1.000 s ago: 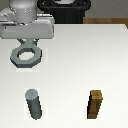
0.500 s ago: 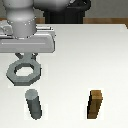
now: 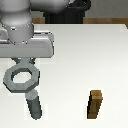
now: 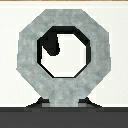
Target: Put the loop with the handle onto the peg.
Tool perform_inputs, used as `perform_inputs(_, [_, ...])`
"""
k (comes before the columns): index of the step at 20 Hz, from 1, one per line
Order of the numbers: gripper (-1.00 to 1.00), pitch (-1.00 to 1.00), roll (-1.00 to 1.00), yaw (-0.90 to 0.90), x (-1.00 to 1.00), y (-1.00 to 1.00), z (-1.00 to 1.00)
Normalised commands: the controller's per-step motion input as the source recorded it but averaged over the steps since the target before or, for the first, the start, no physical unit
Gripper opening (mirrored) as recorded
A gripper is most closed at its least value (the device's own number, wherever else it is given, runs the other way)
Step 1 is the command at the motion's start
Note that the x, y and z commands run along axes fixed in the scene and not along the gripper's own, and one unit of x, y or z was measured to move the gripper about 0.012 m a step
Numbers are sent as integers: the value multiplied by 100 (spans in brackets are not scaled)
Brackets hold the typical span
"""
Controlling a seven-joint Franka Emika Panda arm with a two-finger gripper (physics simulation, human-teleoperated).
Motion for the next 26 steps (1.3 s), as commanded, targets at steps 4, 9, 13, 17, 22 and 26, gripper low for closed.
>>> perform_inputs(4, [-100, 0, 0, 0, 0, 0, 25])
perform_inputs(9, [-100, 0, 0, 0, 0, 60, 0])
perform_inputs(13, [-100, 0, 0, 0, 0, 0, -50])
perform_inputs(17, [-100, 0, 0, 0, 25, -25, 0])
perform_inputs(22, [-100, 0, 0, 0, 20, 0, 0])
perform_inputs(26, [-100, 0, 0, 0, 0, 0, -25])
